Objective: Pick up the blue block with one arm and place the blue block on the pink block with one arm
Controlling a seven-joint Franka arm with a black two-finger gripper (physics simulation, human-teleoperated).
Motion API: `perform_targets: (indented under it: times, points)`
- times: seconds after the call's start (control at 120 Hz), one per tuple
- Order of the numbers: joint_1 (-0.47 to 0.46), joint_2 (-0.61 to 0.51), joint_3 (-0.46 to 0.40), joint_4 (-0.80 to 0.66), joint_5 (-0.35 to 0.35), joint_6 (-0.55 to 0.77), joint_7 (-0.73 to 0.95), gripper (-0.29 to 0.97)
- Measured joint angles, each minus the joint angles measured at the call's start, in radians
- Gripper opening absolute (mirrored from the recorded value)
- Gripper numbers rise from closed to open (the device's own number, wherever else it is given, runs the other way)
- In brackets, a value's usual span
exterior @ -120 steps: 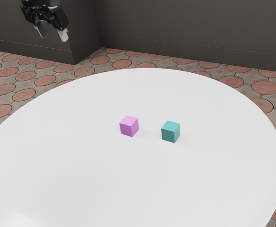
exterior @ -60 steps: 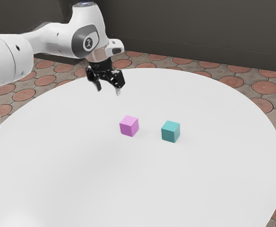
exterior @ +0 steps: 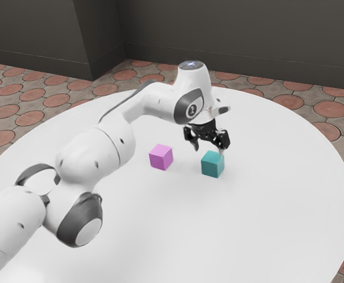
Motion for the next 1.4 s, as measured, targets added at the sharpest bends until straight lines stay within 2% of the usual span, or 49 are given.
perform_targets:
  times: [0.125, 0.35, 0.508, 0.658, 0.942, 1.4]
  points:
    - [-0.017, 0.02, 0.073, 0.072, -0.007, -0.065, -0.012, 0.66]
    - [0.006, 0.068, 0.063, 0.121, -0.029, -0.054, 0.076, 0.66]
    - [0.029, 0.117, 0.061, 0.169, -0.071, -0.053, 0.156, 0.66]
    - [0.036, 0.137, 0.005, 0.164, -0.09, 0.005, 0.194, 0.66]
    - [0.04, 0.187, 0.031, 0.182, -0.097, 0.107, 0.25, 0.65]
    - [0.043, 0.215, 0.042, 0.209, -0.096, 0.066, 0.157, 0.65]
